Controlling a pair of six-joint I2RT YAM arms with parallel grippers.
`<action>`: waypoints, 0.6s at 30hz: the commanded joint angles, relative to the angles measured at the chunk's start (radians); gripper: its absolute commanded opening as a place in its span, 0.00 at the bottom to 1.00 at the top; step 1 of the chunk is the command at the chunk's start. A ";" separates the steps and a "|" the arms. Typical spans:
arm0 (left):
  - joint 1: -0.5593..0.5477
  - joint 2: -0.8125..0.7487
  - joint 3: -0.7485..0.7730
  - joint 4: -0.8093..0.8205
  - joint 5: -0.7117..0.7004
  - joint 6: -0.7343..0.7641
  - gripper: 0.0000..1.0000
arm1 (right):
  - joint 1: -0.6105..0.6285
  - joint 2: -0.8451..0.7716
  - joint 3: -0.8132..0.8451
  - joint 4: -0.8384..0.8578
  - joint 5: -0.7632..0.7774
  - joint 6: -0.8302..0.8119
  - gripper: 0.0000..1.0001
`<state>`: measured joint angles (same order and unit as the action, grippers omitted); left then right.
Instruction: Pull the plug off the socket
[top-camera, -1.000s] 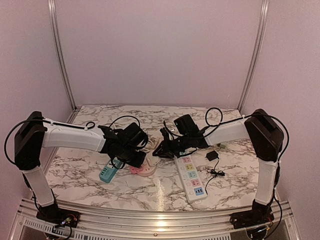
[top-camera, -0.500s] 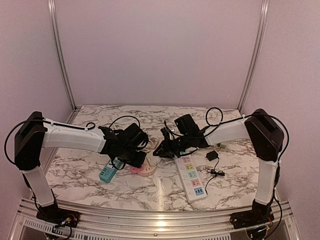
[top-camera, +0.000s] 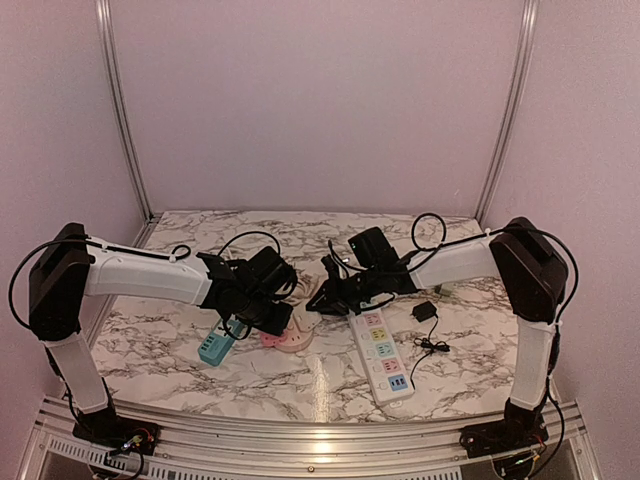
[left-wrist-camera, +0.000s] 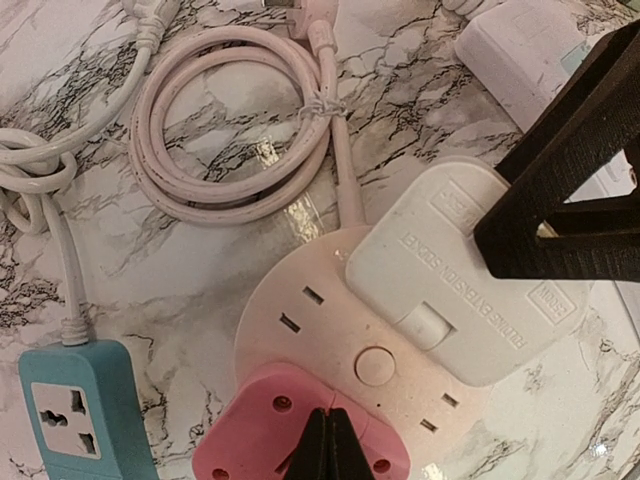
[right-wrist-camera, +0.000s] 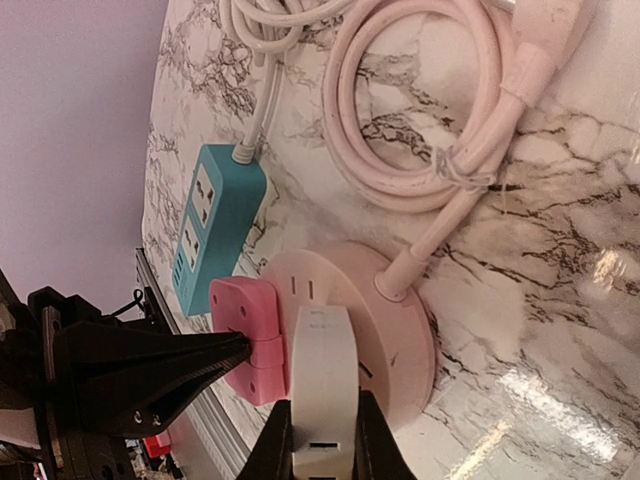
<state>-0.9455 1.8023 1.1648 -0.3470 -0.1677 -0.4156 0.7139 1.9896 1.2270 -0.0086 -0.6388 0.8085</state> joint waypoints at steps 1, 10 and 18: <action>-0.007 0.071 -0.053 -0.111 0.030 0.000 0.00 | -0.008 -0.058 0.085 0.068 -0.056 0.019 0.00; -0.007 0.074 -0.057 -0.114 0.025 0.000 0.00 | -0.008 -0.075 0.121 0.044 -0.065 0.013 0.00; -0.007 0.044 -0.016 -0.120 0.025 0.003 0.00 | -0.006 -0.051 0.097 0.034 -0.049 0.000 0.00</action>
<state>-0.9455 1.8019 1.1660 -0.3420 -0.1844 -0.4156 0.7132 1.9896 1.2663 -0.0685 -0.6384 0.8104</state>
